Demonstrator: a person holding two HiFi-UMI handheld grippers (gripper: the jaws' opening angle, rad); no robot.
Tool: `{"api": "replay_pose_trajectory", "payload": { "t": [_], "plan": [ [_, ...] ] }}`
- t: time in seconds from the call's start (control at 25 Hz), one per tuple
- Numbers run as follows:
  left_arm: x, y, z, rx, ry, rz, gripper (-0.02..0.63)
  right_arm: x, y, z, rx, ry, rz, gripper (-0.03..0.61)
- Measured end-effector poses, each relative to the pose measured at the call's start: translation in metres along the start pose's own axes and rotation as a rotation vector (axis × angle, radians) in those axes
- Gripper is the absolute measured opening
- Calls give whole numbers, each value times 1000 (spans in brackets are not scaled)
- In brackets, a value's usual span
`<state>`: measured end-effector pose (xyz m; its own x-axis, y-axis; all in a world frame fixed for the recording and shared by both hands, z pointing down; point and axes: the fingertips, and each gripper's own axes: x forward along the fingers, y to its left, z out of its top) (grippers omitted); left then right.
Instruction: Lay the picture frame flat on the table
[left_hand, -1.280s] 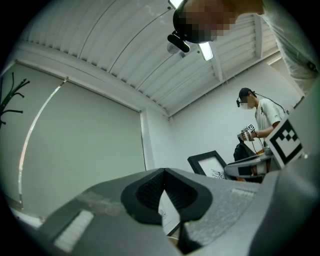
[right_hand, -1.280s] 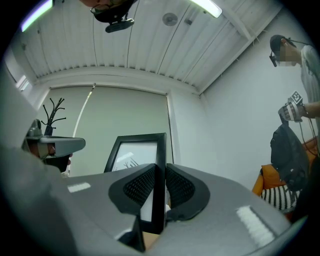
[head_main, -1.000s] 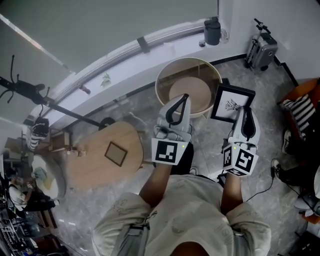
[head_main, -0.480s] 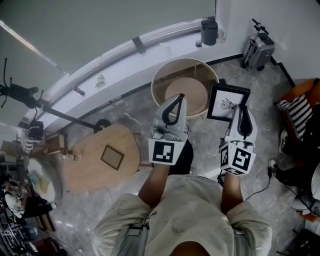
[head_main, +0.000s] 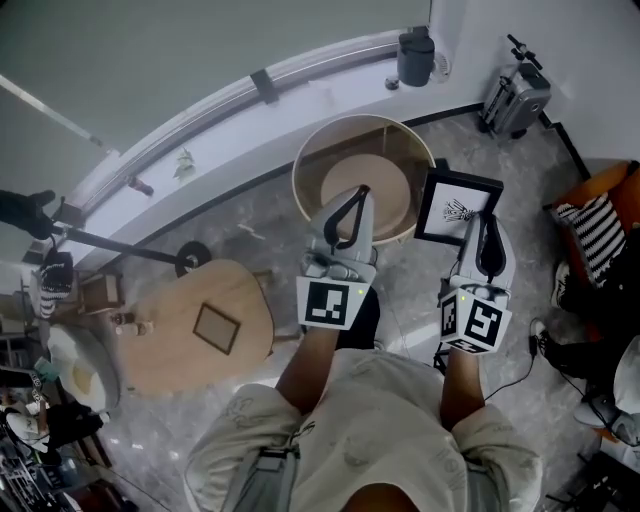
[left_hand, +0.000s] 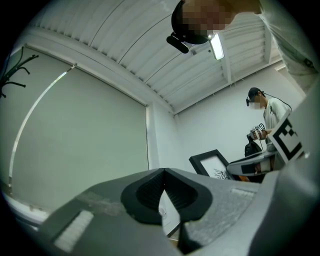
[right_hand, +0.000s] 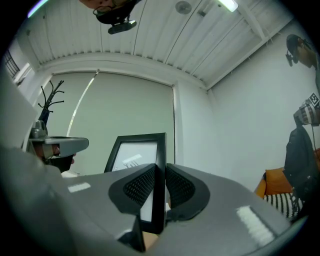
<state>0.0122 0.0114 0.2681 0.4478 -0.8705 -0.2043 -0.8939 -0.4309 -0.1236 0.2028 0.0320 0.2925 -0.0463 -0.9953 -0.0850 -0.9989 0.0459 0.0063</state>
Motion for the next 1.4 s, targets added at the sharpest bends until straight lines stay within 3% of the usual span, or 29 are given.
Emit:
{"api": "replay_pose_trajectory", "payload": {
  "t": [0.2,0.68,1.4],
  "plan": [
    [33,28,-21,-17,18,4,3,46,12,-9,-9,12,11,69],
    [115,92,-55,24,46,-1,3,156,30,-28,-6,53,21,69],
    [216,172,-90,-41,58,-39,3,284,58,-38,-24,96,-2,69]
  ]
}}
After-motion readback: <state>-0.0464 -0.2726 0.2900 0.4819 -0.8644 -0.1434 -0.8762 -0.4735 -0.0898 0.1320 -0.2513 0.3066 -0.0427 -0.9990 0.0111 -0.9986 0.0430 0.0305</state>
